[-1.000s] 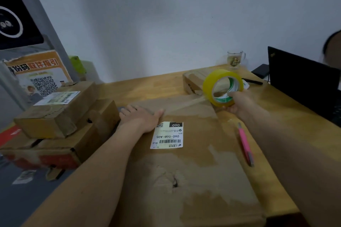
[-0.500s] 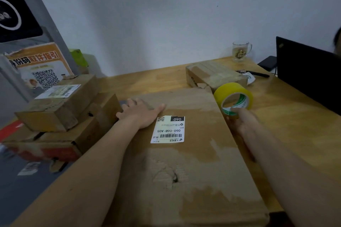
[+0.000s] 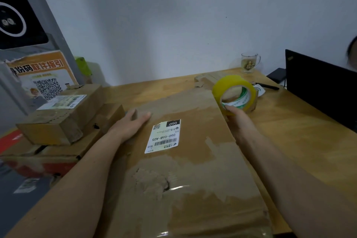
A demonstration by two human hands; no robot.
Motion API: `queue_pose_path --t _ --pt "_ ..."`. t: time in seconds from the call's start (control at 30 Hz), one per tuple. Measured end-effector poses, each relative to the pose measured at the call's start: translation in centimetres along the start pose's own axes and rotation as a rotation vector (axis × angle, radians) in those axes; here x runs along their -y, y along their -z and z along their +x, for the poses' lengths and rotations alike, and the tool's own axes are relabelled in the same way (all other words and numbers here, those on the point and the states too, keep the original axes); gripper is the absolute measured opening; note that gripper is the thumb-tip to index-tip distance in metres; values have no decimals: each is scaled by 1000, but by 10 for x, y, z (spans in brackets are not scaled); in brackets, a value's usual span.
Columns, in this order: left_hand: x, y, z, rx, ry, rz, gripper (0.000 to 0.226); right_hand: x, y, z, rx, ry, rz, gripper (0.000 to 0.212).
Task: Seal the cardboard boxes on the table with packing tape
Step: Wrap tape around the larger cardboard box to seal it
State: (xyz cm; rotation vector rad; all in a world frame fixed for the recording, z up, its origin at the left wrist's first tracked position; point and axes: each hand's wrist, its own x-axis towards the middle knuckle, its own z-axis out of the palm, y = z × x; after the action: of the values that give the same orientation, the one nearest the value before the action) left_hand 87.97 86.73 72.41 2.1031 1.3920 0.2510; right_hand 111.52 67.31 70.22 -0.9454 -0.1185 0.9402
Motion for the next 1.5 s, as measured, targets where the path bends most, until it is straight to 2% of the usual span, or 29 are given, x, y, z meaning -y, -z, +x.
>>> queue_pose_path --t 0.13,0.23,0.33,0.37,0.4,0.43,0.47,0.57,0.6,0.67,0.77,0.83,0.9,0.97,1.07,1.13,1.17,1.23,1.3,1.4,1.5 --pt "10 10 -3 0 -7 -194 81 34 -47 -1 113 186 -259 40" --pt "5 0 -20 110 8 -455 60 70 -95 -9 140 374 -570 48" --pt "-24 4 -29 65 -128 -588 43 98 -139 -19 181 464 -915 47" --pt "-36 10 -31 49 -222 -676 46 102 -149 -21 194 463 -1009 46" --pt "-46 18 -36 46 -346 -795 57 104 -158 -23 206 461 -1070 45" --pt "-63 32 -37 -18 -390 -825 77 103 -166 -25 219 463 -1103 43" --pt "-73 42 -31 -62 -424 -809 88 100 -173 -25 233 466 -1123 42" --pt "-103 69 -35 57 -551 -795 20 90 -192 -28 232 496 -1187 39" --pt "-106 77 -31 28 -544 -771 20 88 -196 -29 225 503 -1201 39" --pt "-109 89 -29 44 -440 -810 47 84 -203 -29 217 496 -1197 36" --pt "-110 92 -28 128 -348 -837 45 80 -211 -29 214 544 -1233 31" --pt "-104 90 -24 81 -358 -792 50 82 -212 -28 202 579 -1196 21" --pt "-98 96 -23 55 -378 -750 78 90 -206 -27 168 565 -1032 20" --pt "-93 103 -11 61 -339 -608 93 100 -197 -25 140 578 -922 22" --pt "-81 114 6 22 -309 -380 76 104 -190 -21 176 622 -976 23" --pt "-76 115 7 29 -357 -322 88 102 -191 -19 188 626 -985 25" --pt "-75 115 8 -12 -361 -339 95 102 -191 -19 192 643 -996 28" --pt "-73 112 2 -76 -394 -471 90 104 -188 -18 174 728 -1068 34" --pt "-67 111 -6 -9 -438 -566 85 106 -182 -17 125 839 -1202 39" --pt "-66 108 -19 30 -416 -695 54 102 -170 -11 92 877 -1231 38" --pt "-67 107 -22 35 -432 -665 49 101 -162 -11 79 904 -1231 41"
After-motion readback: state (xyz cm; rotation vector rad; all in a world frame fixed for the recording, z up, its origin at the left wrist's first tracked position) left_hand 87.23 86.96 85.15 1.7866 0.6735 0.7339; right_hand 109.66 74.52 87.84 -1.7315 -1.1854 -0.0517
